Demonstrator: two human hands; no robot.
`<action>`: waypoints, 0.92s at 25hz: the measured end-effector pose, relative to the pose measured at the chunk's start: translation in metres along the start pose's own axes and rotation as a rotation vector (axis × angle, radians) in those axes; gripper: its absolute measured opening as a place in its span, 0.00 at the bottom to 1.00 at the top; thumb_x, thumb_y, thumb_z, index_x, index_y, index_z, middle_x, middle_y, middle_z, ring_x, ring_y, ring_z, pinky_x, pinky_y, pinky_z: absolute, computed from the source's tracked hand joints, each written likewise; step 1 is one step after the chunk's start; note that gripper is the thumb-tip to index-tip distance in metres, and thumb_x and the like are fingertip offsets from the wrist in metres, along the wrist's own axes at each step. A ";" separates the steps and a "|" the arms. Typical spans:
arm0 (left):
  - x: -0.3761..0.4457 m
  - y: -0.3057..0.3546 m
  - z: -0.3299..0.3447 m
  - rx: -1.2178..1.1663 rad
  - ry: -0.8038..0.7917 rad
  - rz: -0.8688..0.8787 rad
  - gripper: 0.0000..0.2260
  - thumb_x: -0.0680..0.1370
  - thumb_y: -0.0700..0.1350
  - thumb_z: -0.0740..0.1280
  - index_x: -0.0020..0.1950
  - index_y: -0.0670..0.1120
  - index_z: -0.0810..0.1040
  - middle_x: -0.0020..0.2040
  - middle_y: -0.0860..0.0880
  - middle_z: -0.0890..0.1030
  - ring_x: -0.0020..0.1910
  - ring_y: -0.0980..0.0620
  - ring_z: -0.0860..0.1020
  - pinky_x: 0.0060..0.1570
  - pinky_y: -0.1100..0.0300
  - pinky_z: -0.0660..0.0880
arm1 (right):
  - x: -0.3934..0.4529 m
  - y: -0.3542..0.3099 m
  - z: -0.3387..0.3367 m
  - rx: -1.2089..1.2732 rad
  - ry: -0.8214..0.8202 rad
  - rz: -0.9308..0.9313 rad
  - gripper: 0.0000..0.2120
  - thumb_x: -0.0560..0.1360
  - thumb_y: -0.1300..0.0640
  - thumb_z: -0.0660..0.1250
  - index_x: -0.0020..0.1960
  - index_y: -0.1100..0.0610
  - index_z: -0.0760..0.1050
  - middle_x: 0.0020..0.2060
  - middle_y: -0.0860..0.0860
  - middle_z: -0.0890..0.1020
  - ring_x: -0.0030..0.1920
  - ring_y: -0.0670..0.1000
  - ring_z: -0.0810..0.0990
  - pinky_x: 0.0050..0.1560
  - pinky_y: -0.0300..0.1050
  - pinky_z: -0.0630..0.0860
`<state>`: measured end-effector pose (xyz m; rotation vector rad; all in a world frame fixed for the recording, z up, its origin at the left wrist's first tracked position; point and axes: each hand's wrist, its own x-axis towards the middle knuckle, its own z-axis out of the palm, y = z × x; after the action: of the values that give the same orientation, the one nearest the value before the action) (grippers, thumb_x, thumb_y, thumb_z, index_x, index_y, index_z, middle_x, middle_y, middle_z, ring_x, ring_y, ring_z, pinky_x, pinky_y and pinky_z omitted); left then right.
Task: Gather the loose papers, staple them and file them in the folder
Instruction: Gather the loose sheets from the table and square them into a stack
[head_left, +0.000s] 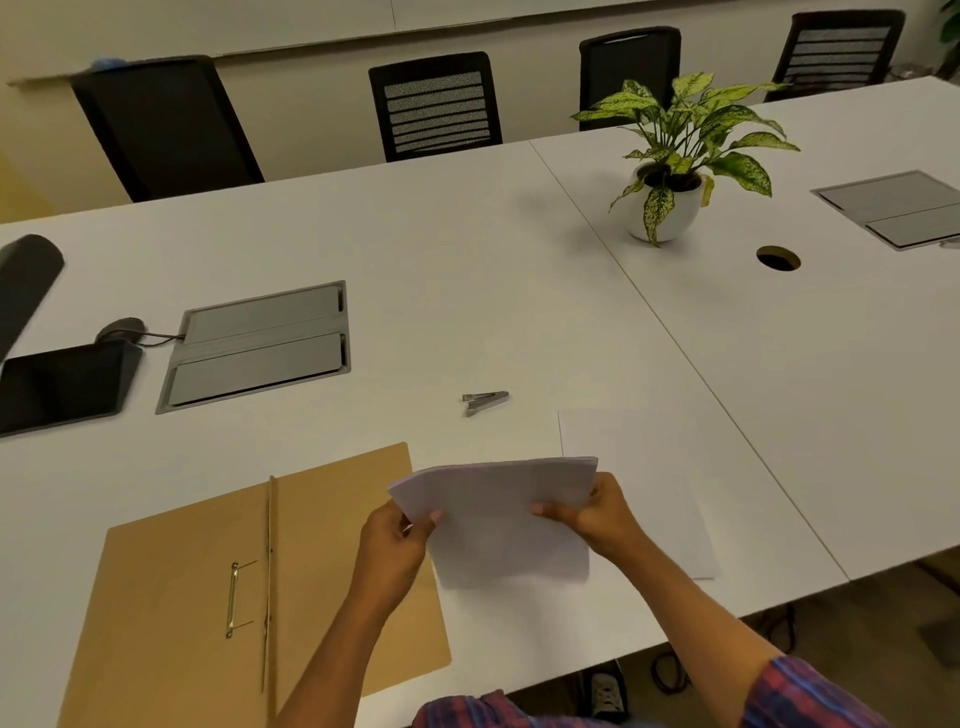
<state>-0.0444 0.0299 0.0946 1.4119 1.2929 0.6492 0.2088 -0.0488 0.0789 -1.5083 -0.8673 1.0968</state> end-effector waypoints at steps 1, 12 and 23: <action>0.001 0.001 -0.003 0.034 0.029 0.018 0.05 0.78 0.41 0.69 0.51 0.50 0.81 0.36 0.59 0.84 0.34 0.61 0.81 0.34 0.67 0.74 | 0.000 -0.003 -0.001 0.008 0.006 -0.025 0.15 0.66 0.69 0.79 0.43 0.51 0.85 0.38 0.47 0.88 0.42 0.49 0.86 0.41 0.39 0.82; 0.013 -0.004 -0.011 0.089 0.142 -0.047 0.18 0.76 0.38 0.70 0.38 0.64 0.84 0.40 0.56 0.87 0.43 0.53 0.85 0.45 0.47 0.83 | -0.037 0.103 -0.052 -1.008 0.062 0.196 0.43 0.66 0.26 0.66 0.74 0.45 0.65 0.72 0.48 0.72 0.70 0.53 0.73 0.65 0.50 0.74; 0.022 0.007 -0.016 -0.083 0.155 -0.069 0.08 0.77 0.38 0.71 0.50 0.52 0.83 0.43 0.56 0.86 0.39 0.57 0.86 0.39 0.56 0.83 | -0.036 0.128 -0.043 -1.391 -0.107 0.042 0.32 0.77 0.63 0.60 0.79 0.60 0.54 0.78 0.61 0.59 0.75 0.61 0.65 0.68 0.50 0.73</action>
<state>-0.0504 0.0564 0.0997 1.2645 1.4131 0.7687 0.2351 -0.1225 -0.0371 -2.5569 -1.8696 0.5115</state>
